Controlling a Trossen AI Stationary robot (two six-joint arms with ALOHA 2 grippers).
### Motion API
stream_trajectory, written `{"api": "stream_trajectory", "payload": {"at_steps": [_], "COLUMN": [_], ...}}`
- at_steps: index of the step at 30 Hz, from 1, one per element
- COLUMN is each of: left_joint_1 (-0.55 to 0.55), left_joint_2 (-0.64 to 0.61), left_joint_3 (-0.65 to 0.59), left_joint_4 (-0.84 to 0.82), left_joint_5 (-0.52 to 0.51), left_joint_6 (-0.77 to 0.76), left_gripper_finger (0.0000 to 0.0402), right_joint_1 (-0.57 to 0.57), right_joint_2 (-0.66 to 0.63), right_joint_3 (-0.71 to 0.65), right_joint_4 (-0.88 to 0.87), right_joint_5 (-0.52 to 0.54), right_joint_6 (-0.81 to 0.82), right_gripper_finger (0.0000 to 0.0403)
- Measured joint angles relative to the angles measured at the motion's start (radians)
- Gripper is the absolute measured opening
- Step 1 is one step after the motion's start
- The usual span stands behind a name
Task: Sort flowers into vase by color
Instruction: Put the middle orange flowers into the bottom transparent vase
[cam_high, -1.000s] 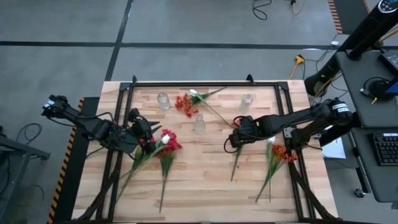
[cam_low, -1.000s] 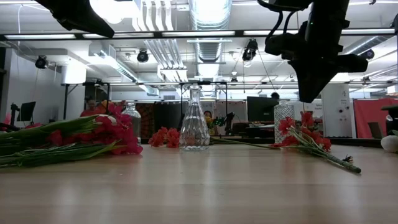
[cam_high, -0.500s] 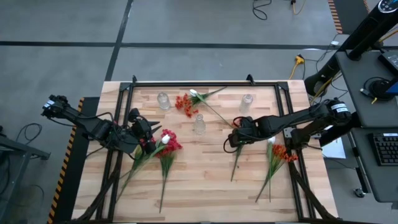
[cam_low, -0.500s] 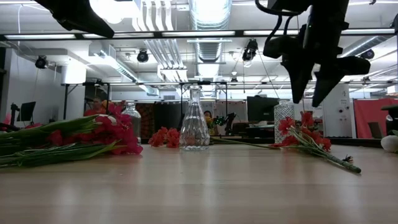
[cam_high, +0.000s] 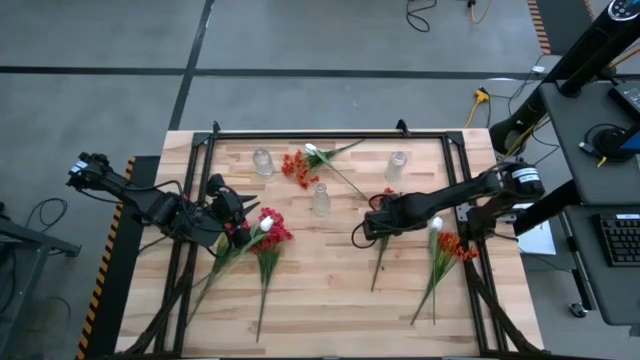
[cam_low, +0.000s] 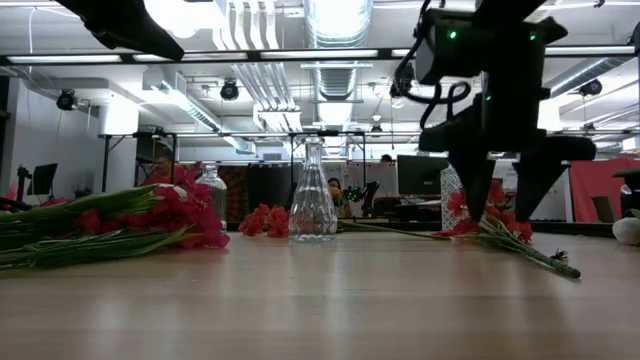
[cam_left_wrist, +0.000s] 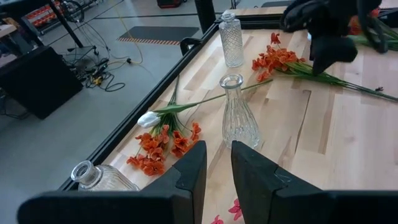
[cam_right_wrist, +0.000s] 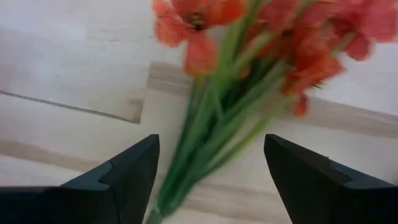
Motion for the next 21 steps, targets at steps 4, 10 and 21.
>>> {"api": "stream_trajectory", "payload": {"at_steps": [4,10,21], "left_joint_1": [0.0,0.0,0.0], "left_joint_2": [0.0,0.0,0.0], "left_joint_3": [0.0,0.0,0.0], "left_joint_4": [0.0,0.0,0.0], "left_joint_5": [0.0,0.0,-0.004], "left_joint_6": [0.0,0.0,0.0], "left_gripper_finger": [0.0059,0.0059,0.0059], "right_joint_1": [-0.017,-0.017,-0.016], "right_joint_2": [0.056,0.103,0.074], "right_joint_3": [0.0,0.003,-0.001], "right_joint_4": [0.005,0.016,0.028], "right_joint_5": [-0.003,-0.017,-0.038], "right_joint_6": [-0.013,-0.013,-0.016], "right_gripper_finger": [0.0283,0.0261,0.0102]}}
